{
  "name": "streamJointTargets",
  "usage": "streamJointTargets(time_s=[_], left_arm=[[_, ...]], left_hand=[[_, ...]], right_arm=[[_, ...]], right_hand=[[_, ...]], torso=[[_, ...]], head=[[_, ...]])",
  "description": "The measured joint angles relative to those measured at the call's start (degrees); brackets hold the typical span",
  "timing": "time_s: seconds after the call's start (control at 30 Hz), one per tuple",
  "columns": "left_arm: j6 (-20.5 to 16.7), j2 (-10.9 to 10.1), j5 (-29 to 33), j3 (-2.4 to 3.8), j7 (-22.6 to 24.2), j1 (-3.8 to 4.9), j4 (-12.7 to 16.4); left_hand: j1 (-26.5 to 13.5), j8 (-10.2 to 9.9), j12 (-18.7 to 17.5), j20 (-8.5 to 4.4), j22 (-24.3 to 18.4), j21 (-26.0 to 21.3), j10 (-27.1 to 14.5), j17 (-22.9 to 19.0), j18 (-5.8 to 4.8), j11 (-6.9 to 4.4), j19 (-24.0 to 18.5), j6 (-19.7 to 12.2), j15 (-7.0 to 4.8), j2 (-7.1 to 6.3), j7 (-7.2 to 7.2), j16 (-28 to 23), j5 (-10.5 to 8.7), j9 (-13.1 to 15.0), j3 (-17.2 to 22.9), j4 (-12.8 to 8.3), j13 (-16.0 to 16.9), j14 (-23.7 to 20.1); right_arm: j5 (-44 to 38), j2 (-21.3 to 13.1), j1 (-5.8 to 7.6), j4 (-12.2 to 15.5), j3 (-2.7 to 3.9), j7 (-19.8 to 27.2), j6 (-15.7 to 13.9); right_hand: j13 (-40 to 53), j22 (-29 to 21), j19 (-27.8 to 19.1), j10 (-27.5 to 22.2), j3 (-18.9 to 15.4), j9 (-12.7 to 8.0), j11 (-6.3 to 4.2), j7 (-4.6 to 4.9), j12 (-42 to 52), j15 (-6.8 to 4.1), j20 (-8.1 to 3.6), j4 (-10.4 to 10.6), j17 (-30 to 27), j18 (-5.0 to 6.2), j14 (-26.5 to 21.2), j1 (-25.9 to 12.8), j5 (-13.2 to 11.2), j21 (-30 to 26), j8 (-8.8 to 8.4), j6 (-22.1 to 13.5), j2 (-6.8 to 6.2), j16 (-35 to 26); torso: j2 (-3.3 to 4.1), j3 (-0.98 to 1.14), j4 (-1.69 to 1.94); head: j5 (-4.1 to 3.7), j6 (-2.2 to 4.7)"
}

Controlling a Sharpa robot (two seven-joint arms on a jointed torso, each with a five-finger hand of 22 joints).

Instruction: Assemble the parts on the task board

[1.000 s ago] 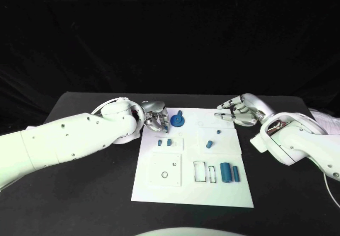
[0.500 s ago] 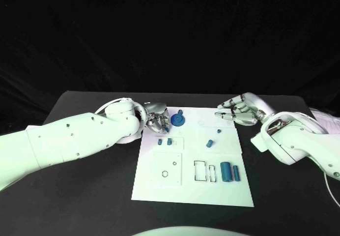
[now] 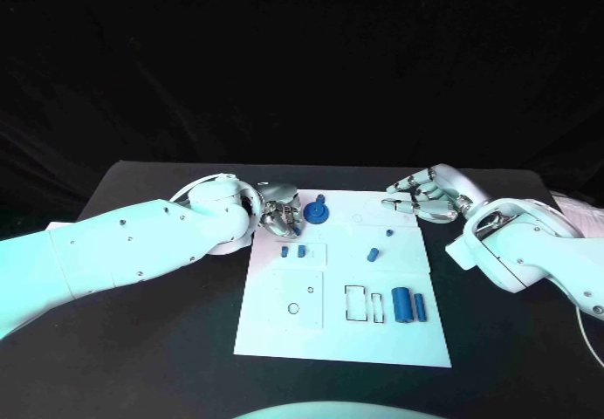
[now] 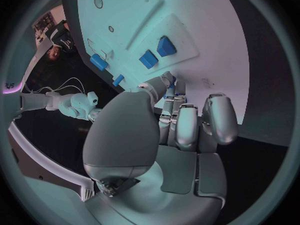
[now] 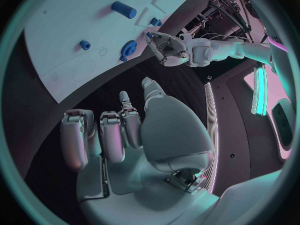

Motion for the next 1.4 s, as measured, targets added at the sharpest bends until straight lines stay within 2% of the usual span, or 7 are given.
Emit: streamJointTargets(time_s=[0.5,0.8,1.23,1.3,1.33,1.37,1.4], left_arm=[[0.89,0.64,-0.05,-0.04,-0.25,-0.14,-1.1],[1.44,0.83,-0.06,-0.06,-0.55,-0.31,-1.28],[1.58,0.47,0.04,0.01,-0.87,-0.27,-1.08],[1.52,0.27,0.05,0.02,-0.89,-0.26,-0.93],[1.46,0.13,0.06,0.02,-0.9,-0.26,-0.84],[1.36,-0.05,0.06,0.02,-0.9,-0.26,-0.75],[1.23,-0.23,0.07,0.02,-0.9,-0.26,-0.66]], left_hand=[[-0.98,-0.9,-1.03,0.0,0.0,0.0,0.0,-0.47,0.0,0.0,0.0,-0.05,0.0,-0.38,0.04,0.0,0.0,-0.42,0.0,0.0,-0.15,0.0],[-1.85,-3.01,-1.92,0.53,0.0,0.0,-1.45,-1.1,0.02,1.44,0.3,-2.96,0.55,-1.25,1.47,0.0,0.0,-1.82,0.0,0.0,-0.52,0.13],[-2.12,-3.01,-1.87,0.82,-0.01,-0.68,-2.93,-1.75,0.01,2.09,0.0,-4.85,1.03,-1.52,2.35,0.0,0.0,-3.08,0.0,0.0,-0.75,0.22],[-2.12,-3.01,-1.87,1.03,-0.01,-1.08,-3.61,-1.81,0.01,2.35,-0.21,-5.59,1.2,-1.52,2.47,0.0,0.0,-3.41,0.0,0.0,-0.96,0.05],[-2.12,-3.01,-1.87,1.23,-0.01,-1.11,-3.93,-1.88,0.02,2.48,-0.15,-6.01,1.36,-1.52,2.65,0.0,0.0,-3.64,0.0,0.0,-1.04,0.15],[-2.12,-3.01,-1.87,1.46,-0.01,-1.28,-4.19,-1.9,0.02,2.72,-0.22,-6.49,1.44,-1.52,2.77,0.0,0.0,-3.84,0.0,0.0,-1.12,0.23],[-2.12,-3.01,-1.87,1.55,-0.01,-1.56,-4.65,-1.97,0.02,2.76,-0.31,-6.82,1.44,-1.52,2.89,0.0,0.0,-4.07,0.09,-0.09,-1.17,0.24]], right_arm=[[0.01,0.09,-0.06,-0.08,0.0,0.01,0.07],[0.02,0.13,-0.1,-0.11,0.0,0.01,0.14],[0.03,0.05,-0.12,-0.2,0.0,-0.03,0.26],[0.03,0.01,-0.12,-0.26,0.0,-0.11,0.34],[0.03,-0.01,-0.13,-0.3,0.0,-0.16,0.41],[0.03,-0.02,-0.13,-0.34,0.0,-0.23,0.5],[-0.01,-0.04,-0.13,-0.4,0.0,-0.31,0.61]], right_hand=[[0.0,0.0,0.0,0.0,0.0,-0.01,0.0,0.0,0.0,0.0,0.0,0.0,-0.01,0.0,0.0,0.0,0.0,0.0,0.0,0.0,0.0,0.0],[0.0,-0.01,0.0,0.0,0.0,-0.01,0.0,0.0,0.0,0.0,0.0,0.0,-0.01,0.0,0.0,0.0,0.0,0.0,0.0,0.0,0.0,0.0],[0.01,-0.02,-0.13,-0.12,0.0,-0.02,-0.11,-0.19,-0.84,0.0,-0.13,0.0,-0.01,0.0,0.0,0.3,0.22,-0.5,0.0,0.19,0.3,-0.42],[0.4,-0.02,-1.13,-3.13,-0.18,-0.02,-0.19,-0.19,-6.09,-0.02,-0.42,0.18,-0.02,0.27,0.03,0.39,0.22,-1.55,0.0,0.19,0.38,-1.34],[-3.23,-0.02,-1.99,-7.46,-0.25,-0.02,-0.4,-0.2,-15.1,-0.38,-0.51,0.25,-0.02,0.93,0.13,1.14,0.22,-2.43,0.0,0.17,0.63,-2.15],[-7.08,-0.02,-2.07,-10.27,-0.25,-0.02,-0.39,-0.31,-21.2,-0.53,-0.62,0.25,-0.02,0.94,0.1,1.79,0.22,-2.66,0.0,0.06,1.05,-2.93],[-11.95,-0.02,-2.07,-13.78,-0.25,-0.02,-0.46,-0.39,-28.71,-0.53,-0.62,0.25,-0.02,0.94,0.11,2.2,0.22,-2.67,0.0,-0.21,0.89,-4.18]], torso=[[0.02,0.0,-0.03],[0.01,0.04,-0.03],[-0.01,0.01,-0.03],[-0.01,0.0,-0.03],[-0.02,0.0,-0.03],[-0.02,0.0,-0.03],[-0.02,0.0,-0.03]], head=[[-0.03,-0.07],[-0.07,-0.15],[-0.12,-0.11],[-0.11,-0.1],[-0.11,-0.09],[-0.11,-0.08],[-0.11,-0.08]])
